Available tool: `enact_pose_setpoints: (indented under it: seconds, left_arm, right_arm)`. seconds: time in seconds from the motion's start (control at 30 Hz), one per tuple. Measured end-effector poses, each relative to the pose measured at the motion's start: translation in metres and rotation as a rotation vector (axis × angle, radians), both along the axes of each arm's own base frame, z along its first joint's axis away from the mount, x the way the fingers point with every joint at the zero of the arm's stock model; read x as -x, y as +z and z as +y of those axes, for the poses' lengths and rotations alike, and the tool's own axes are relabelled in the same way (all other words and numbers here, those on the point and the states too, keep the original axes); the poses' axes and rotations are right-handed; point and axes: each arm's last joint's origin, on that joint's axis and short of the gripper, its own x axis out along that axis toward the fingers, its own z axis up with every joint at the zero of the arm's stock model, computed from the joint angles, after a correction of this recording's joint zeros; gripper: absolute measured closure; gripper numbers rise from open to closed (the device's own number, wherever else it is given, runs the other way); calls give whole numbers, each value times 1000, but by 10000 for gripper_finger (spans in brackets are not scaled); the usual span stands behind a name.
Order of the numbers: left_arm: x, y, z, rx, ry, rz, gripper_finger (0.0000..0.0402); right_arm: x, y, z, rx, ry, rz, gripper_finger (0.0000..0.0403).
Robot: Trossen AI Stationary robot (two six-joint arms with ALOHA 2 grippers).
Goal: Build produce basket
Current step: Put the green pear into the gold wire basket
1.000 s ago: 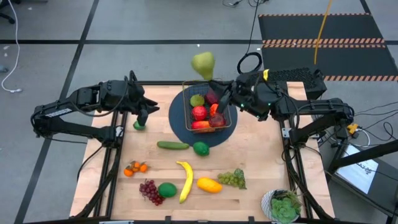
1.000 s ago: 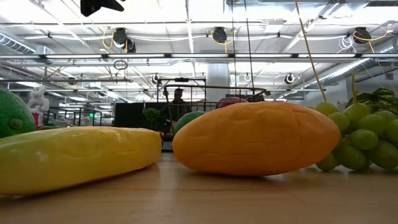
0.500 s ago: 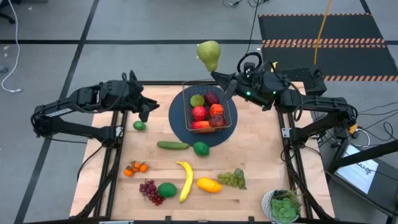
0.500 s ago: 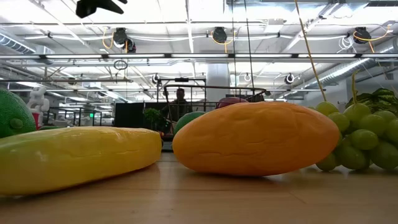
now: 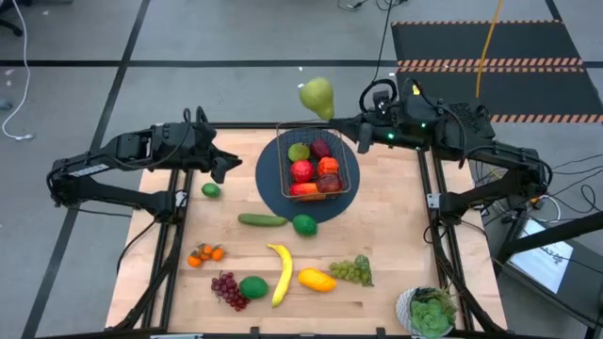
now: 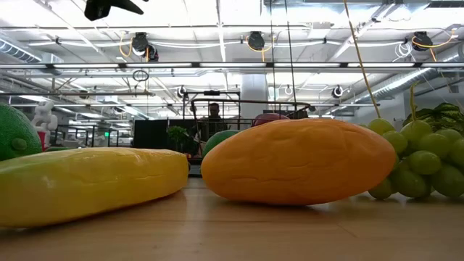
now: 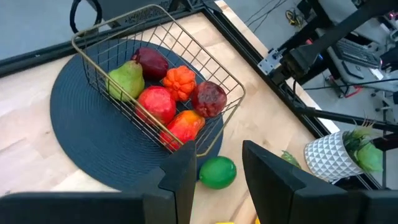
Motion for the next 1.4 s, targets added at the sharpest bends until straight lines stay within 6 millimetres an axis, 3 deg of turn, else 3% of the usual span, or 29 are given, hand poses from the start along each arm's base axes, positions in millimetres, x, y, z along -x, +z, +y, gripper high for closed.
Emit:
enact_pose_setpoints:
  seconds: [0.23, 0.37, 0.63, 0.9, 1.13, 1.4]
  left_arm:
    - [-5, -2, -5, -19, 30, 15, 270]
    - [-10, -4, -6, -35, 55, 30, 270]
    - [-21, -11, -10, -52, 10, 77, 270]
    - [-28, -15, -15, -87, -47, 116, 270]
    - [-23, -16, -16, -136, -91, 154, 270]
    - [-16, -21, -17, -173, -150, 253, 270]
  right_arm:
    - [15, -16, 1, -20, -2, 214, 394]
    - [12, -30, -3, 0, -1, 347, 394]
    - [-21, -66, -29, -64, -4, 500, 394]
    - [-53, -116, -56, -231, 39, 673, 394]
    - [-68, -157, -76, -301, 10, 823, 394]
    - [-75, -183, -87, -390, -38, 907, 389]
